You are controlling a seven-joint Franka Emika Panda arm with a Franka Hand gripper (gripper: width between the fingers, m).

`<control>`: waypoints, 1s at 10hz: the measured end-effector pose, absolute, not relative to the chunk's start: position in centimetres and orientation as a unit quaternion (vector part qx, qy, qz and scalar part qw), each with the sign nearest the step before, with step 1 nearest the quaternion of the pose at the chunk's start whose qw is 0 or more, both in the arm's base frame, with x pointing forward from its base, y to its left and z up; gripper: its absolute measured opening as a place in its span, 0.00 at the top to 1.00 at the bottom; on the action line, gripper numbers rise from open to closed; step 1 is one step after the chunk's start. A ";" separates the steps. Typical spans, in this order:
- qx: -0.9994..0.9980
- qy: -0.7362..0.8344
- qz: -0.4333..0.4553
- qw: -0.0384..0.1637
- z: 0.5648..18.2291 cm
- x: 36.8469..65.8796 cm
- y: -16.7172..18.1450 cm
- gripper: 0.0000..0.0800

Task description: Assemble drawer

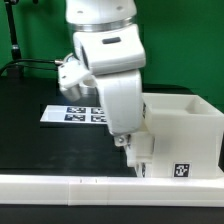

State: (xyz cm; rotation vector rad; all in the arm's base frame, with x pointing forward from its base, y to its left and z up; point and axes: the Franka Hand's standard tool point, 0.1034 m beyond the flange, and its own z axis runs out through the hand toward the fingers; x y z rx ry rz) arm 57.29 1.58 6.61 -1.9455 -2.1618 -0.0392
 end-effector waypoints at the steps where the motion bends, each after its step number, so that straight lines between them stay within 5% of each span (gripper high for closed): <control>1: -0.664 -0.739 -0.016 0.113 6.5 57.2 1.7 0.19; 10: -0.669 -0.733 -0.006 0.122 5.8 54.3 0.0 0.19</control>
Offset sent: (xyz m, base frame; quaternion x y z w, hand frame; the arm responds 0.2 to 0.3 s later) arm -0.0147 -0.0213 0.0043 0.0038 -0.0026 -0.0268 0.9996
